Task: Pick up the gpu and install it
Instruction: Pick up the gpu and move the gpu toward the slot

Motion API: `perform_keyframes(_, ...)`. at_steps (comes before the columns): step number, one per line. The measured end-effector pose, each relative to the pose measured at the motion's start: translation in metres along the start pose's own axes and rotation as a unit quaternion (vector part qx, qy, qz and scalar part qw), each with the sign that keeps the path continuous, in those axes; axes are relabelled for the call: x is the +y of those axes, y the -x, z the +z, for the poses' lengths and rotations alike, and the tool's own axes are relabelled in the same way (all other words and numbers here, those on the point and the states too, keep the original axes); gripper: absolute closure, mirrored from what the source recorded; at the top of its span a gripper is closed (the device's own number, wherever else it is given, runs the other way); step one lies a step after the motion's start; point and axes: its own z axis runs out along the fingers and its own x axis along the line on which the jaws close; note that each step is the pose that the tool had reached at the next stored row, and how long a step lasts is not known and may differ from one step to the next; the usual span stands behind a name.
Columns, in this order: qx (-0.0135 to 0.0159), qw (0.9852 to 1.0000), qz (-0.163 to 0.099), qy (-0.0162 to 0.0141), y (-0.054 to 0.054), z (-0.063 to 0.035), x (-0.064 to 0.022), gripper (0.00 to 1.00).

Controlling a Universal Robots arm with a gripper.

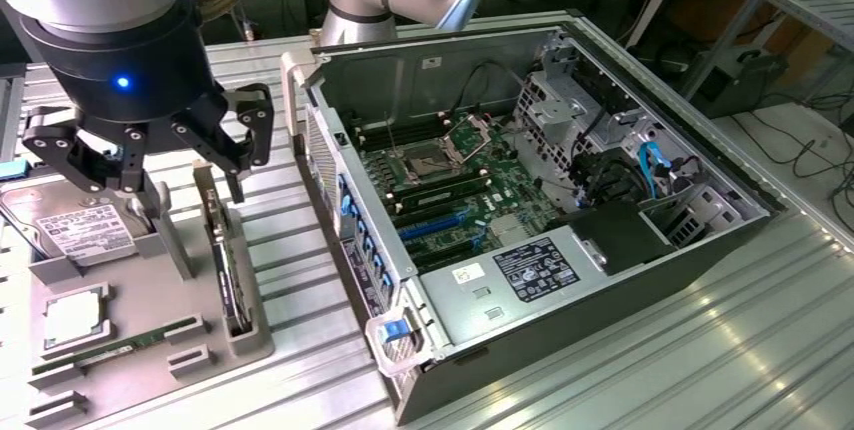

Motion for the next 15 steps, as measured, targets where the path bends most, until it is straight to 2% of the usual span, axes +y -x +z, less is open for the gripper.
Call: perform_keyframes(15,0.0,1.0,0.0,0.0,-0.0001,0.0073,-0.0005,0.34)
